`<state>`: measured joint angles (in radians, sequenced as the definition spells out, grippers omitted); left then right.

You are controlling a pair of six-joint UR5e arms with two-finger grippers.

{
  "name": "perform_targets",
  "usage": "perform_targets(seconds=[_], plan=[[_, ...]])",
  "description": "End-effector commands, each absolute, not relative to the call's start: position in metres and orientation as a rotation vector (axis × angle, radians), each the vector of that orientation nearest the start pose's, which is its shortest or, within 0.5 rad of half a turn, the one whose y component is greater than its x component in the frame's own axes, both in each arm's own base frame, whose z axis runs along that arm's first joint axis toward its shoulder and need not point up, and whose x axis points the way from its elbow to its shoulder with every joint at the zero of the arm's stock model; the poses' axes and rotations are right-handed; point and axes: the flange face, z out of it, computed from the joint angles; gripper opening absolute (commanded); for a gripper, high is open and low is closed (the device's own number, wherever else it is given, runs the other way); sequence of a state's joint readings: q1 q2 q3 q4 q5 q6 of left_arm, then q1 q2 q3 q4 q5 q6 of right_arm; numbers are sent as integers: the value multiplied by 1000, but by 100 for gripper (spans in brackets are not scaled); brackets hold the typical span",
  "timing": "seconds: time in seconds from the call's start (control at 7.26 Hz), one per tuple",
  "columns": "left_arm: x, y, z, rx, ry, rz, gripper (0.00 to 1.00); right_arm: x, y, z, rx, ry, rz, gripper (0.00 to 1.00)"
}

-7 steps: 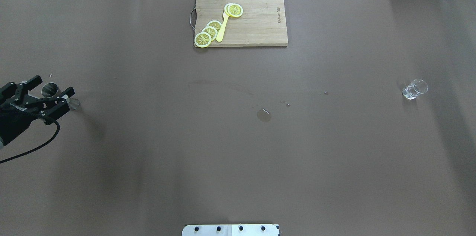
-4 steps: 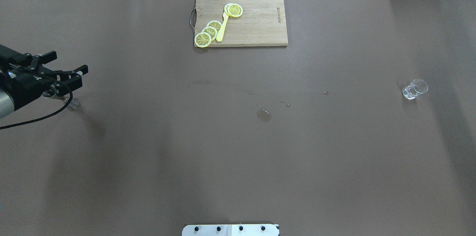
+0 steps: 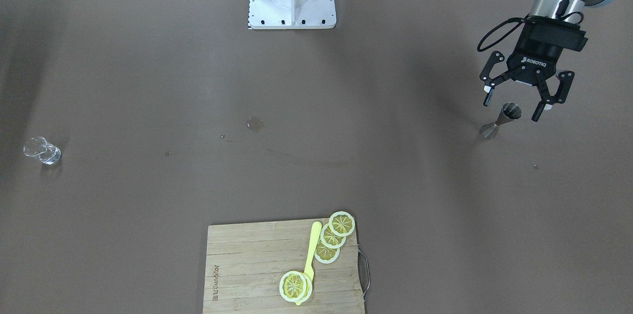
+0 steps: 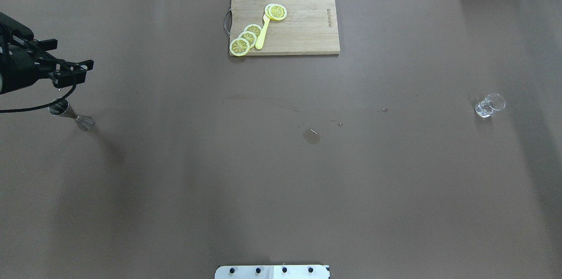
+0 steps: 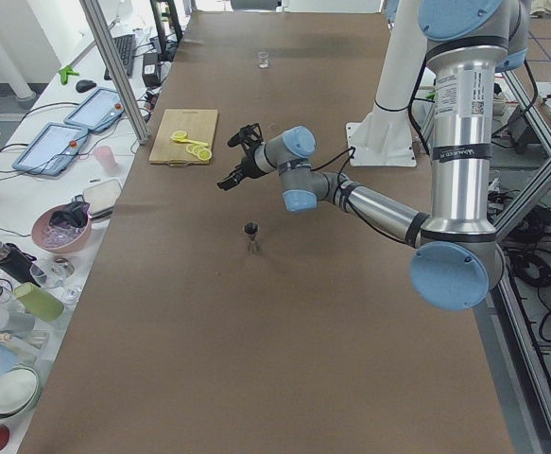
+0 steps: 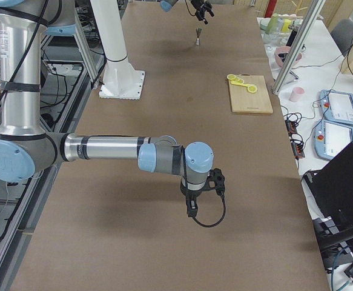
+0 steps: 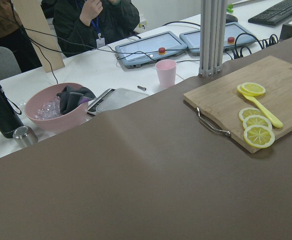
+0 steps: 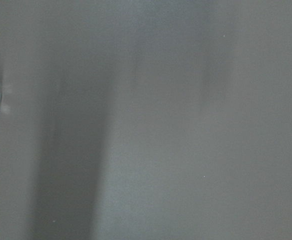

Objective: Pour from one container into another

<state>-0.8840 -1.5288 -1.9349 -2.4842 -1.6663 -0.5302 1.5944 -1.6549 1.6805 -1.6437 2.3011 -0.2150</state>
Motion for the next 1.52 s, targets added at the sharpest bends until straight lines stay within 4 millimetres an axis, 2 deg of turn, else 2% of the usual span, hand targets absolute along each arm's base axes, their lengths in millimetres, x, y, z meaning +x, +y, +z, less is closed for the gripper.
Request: perform_targets(seconds=[0.0,0.14,0.28,0.41,0.55,0.69,0.83,0.96,1.1,1.24,1.38], plan=[[174,-469,429,893,768,295,98,80,-452,663,67,-694,-172,100],[154,-478,452,838,765,329,98,76,-457,664,56,-677,-178,100],[137,-485,479,773,791,367,98,60,-473,652,54,-672,-185,100],[131,-487,489,741,797,381,98,60,-477,639,25,-683,-153,100],[123,-491,491,652,843,380,98,60,-478,637,16,-682,-150,100],[103,-506,478,610,877,350,98,59,-478,635,18,-696,-150,100],[88,-510,483,605,857,373,98,58,-475,626,36,-699,-157,100],[58,-516,496,576,811,351,99,59,-473,614,63,-695,-168,100],[29,-519,512,525,773,345,100,23,-486,618,30,-632,-248,100],[6,-522,518,449,781,353,100,21,-482,623,16,-635,-245,100],[-16,-528,514,395,805,368,100,-9,-488,624,-4,-692,-288,100]])
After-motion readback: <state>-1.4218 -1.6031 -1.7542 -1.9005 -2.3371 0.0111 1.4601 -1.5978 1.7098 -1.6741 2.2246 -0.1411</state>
